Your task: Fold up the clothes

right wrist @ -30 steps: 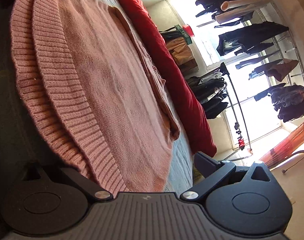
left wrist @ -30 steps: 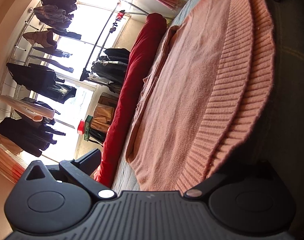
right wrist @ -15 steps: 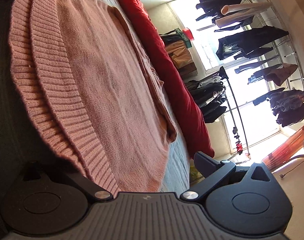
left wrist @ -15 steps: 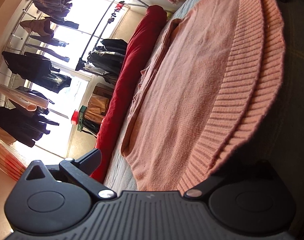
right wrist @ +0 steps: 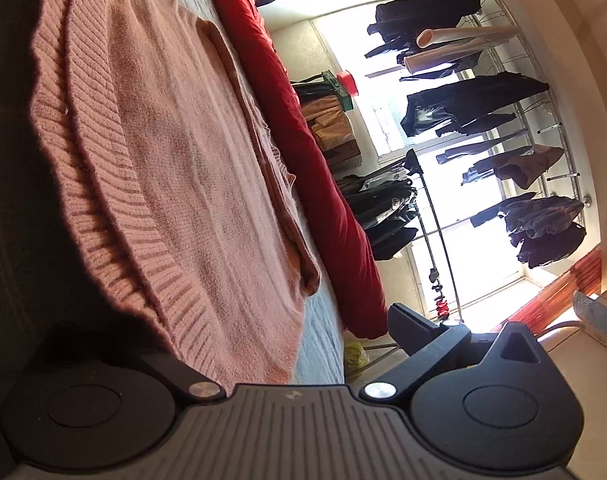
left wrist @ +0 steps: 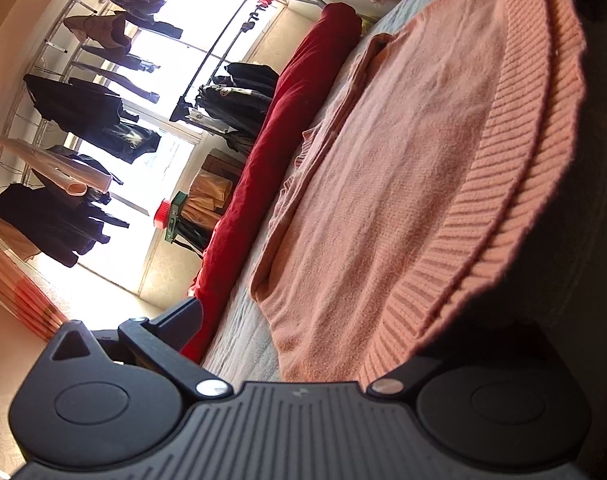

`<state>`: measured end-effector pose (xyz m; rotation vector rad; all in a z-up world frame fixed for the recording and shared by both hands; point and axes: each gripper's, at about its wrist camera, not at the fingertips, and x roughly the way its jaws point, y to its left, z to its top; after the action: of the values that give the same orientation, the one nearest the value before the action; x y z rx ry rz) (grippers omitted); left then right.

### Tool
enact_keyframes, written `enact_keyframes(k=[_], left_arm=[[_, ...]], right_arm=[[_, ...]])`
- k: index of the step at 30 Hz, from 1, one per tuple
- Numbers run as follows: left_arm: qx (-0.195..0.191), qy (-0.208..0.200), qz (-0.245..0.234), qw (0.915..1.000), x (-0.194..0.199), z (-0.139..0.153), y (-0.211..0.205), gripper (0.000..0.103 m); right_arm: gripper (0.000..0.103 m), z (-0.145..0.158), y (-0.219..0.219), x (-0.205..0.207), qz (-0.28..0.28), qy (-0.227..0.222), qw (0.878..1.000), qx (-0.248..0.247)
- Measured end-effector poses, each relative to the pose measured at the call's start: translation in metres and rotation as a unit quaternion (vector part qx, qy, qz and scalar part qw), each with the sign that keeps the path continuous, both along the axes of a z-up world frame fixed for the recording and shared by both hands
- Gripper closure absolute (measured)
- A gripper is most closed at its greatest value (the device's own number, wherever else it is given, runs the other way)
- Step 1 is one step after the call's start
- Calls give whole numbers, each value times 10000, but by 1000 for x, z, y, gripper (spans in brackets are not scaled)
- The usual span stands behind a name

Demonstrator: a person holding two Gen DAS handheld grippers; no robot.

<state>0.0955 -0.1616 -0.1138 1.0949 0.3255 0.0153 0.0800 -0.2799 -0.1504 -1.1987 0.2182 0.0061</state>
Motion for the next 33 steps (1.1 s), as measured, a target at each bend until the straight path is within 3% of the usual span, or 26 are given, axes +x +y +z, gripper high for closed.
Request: enact_keyframes(k=[8,14,22,26,30,33], left_arm=[[-246,-155,144,9995,0,5,3,0],[-347,-151,272,9989,5,7,6,0],[-409,-381,397,9976,14,17,6,0],[-453,-280,520,9972,17,15,7,0],[-599,-343,717,9950,17,18,13,0],[-530,-276,700,9958,18,17,12,0]], right_arm=[[0,-1,0,0,-238,-435,9988,11],[0,0,-3,8,-310,-364,9988,63],[0,0,-3,19,-461,-661,9967,83],[0,-3,-4,27,-542,-630,9965,112],[0,3,-12,31,-723,-603,9942,513],[0,1,-13,31,-674,-640,9945,480]])
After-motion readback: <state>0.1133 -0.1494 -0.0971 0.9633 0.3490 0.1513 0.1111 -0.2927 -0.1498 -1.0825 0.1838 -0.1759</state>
